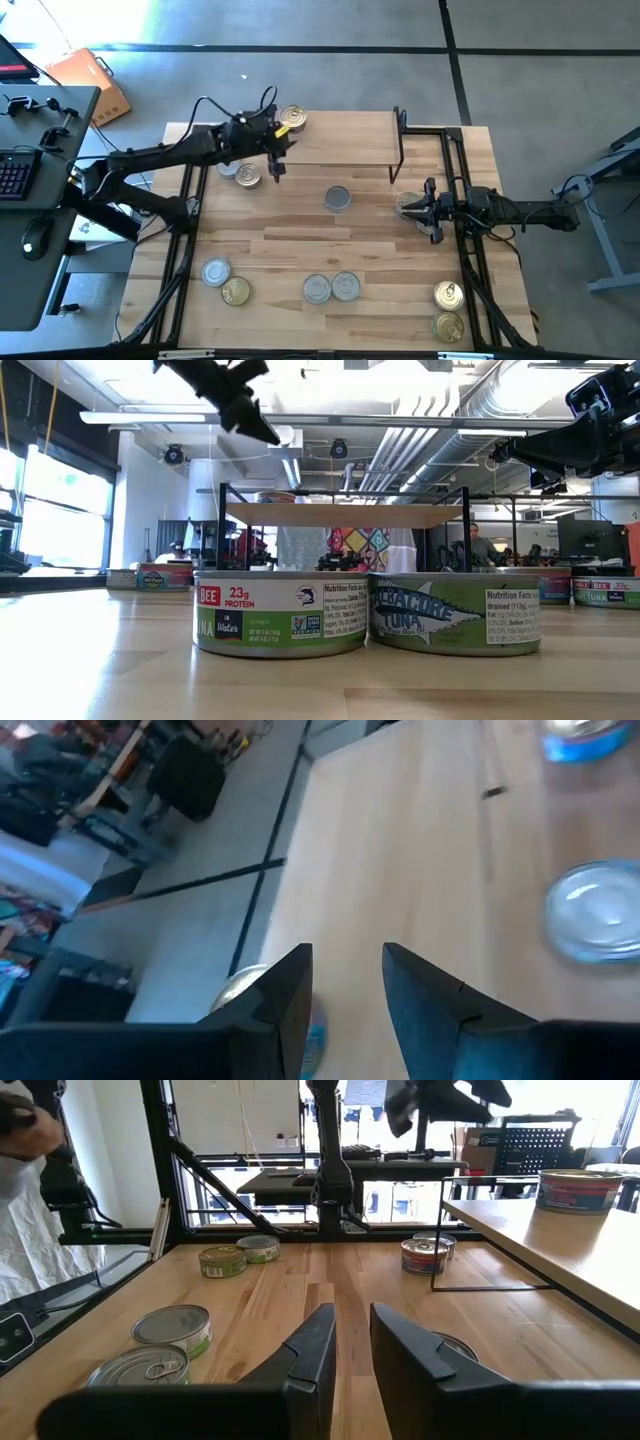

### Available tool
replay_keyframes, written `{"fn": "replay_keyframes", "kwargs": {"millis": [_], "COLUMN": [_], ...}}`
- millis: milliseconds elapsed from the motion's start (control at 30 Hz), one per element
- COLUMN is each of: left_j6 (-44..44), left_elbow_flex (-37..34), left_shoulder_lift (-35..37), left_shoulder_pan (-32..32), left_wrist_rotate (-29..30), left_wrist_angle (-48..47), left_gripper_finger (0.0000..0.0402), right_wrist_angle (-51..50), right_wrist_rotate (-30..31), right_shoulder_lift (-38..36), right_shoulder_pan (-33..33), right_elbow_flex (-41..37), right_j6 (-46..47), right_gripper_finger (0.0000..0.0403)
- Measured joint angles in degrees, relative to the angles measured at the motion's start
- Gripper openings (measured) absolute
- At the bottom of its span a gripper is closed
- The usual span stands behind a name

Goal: Stack canned seafood by type on shelf
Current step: Put the green white tuna can on the shelf

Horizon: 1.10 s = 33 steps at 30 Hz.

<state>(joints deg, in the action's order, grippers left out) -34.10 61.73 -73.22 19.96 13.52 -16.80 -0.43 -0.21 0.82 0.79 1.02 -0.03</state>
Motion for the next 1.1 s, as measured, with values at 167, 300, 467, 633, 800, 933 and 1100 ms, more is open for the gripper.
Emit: {"fn": "replay_keyframes", "kwargs": {"millis": [167, 300, 467, 633, 800, 933, 1100], "left_j6": [4.24, 8.49, 14.52, 20.03, 27.08, 34.10, 40.98], "left_elbow_flex": [0.00, 0.00, 0.00, 0.00, 0.00, 0.00, -0.02], "left_shoulder_lift": [0.45, 0.17, -0.02, -0.14, -0.15, -1.24, -5.00], "left_shoulder_pan": [-6.30, -12.67, -21.47, -29.45, -35.73, -39.90, -44.62], "left_wrist_rotate": [0.02, 0.10, 2.72, 8.01, 11.50, 14.22, 19.76], "left_wrist_angle": [-4.82, -7.55, -7.79, -7.86, -8.77, -10.32, -10.81], "left_gripper_finger": [0.0117, 0.0117, 0.0117, 0.0117, 0.0117, 0.0117, 0.0117], "right_wrist_angle": [0.00, -0.02, -0.01, 0.00, -0.02, -0.01, -0.01], "right_wrist_rotate": [0.01, 0.00, 0.02, 0.02, 0.02, 0.02, 0.01], "right_shoulder_lift": [0.00, 0.00, 0.01, 0.02, 0.01, 0.00, 0.01], "right_shoulder_pan": [0.00, 0.01, 0.00, 0.01, -0.01, 0.00, 0.00], "right_elbow_flex": [0.01, 0.02, 0.02, 0.00, 0.01, 0.02, 0.01], "right_j6": [0.00, 0.00, 0.00, 0.00, 0.00, 0.00, 0.00], "right_gripper_finger": [0.0057, 0.0057, 0.0057, 0.0057, 0.0057, 0.0057, 0.0057]}}
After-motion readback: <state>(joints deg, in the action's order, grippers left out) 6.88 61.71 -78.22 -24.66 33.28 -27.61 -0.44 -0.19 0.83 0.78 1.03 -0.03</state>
